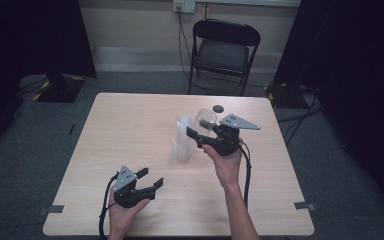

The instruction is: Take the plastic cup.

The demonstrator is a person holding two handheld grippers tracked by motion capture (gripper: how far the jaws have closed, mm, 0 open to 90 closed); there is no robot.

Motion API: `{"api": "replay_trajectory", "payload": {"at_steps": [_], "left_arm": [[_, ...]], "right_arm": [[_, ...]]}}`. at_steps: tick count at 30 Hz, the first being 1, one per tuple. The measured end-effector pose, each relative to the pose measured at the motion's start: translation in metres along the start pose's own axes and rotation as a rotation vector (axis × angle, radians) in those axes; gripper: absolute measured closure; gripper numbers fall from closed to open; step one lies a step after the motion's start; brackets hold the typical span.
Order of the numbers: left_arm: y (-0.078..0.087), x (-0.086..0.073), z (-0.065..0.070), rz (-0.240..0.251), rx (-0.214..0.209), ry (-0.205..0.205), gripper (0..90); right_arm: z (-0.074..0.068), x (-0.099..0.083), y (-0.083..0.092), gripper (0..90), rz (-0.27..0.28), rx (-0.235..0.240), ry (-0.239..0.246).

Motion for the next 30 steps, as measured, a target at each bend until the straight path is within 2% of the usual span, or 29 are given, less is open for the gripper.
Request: {"api": "replay_trajectory", "payload": {"at_steps": [3,4,9,15,18,21,26,27,30], "left_arm": [[0.000,0.001,0.001,0.003,-0.015,0.002,31.4],[0.000,0.001,0.001,0.003,-0.015,0.002,31.3],[0.000,0.000,0.002,-0.002,0.001,-0.010,28.3],[0.000,0.002,0.004,0.003,-0.017,-0.013,29.1],[0.000,0.002,0.005,0.004,-0.034,-0.017,30.0],[-0.001,0.004,0.008,0.020,-0.071,-0.001,30.3],[-0.002,0.004,0.010,0.016,-0.074,-0.017,31.6],[-0.002,0.004,0.010,0.016,-0.068,-0.019,32.4],[-0.003,0.004,0.011,0.020,-0.042,-0.055,36.4]], "right_arm": [[-0.004,-0.019,0.001,37.4,-0.028,0.021,-0.035],[-0.004,-0.019,0.001,37.4,-0.028,0.021,-0.035],[-0.007,-0.041,0.002,38.0,-0.049,0.063,-0.111],[-0.011,-0.059,-0.001,37.9,-0.076,0.072,-0.131],[-0.016,-0.069,-0.002,38.1,-0.082,0.094,-0.159],[-0.021,-0.076,-0.003,38.2,-0.084,0.129,-0.201],[-0.026,-0.085,-0.002,38.2,-0.087,0.155,-0.233],[-0.026,-0.087,-0.001,38.2,-0.088,0.153,-0.238],[-0.026,-0.092,0.002,38.2,-0.083,0.172,-0.274]]}}
Point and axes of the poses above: each handheld gripper's, and its own axes: y roughly backward along the jaws, x roughly out of its top, z roughly to its right, the point moved 9 cm from there along -y, roughly forward along the jaws, and after that the axes turned 5 degrees about -y, right-handed, at the moved point
